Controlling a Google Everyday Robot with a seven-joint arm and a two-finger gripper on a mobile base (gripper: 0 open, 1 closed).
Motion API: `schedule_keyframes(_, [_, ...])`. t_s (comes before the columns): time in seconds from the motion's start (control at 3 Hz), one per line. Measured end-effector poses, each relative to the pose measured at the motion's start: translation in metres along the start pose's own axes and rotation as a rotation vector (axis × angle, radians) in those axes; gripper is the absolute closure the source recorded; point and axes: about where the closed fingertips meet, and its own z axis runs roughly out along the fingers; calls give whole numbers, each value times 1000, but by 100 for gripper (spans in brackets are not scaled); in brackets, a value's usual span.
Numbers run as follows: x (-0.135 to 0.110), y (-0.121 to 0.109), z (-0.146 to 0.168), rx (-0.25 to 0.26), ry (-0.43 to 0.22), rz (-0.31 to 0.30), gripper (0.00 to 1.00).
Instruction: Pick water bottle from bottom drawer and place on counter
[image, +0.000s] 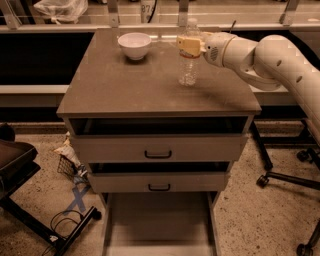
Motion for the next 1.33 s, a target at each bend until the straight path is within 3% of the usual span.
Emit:
schedule_keyframes(0.67, [0,0,0,0,0,0,12])
schedule_keyframes(1.0, [0,2,3,-5,0,0,0])
schedule_keyframes(1.33, [0,2,3,-5,0,0,0])
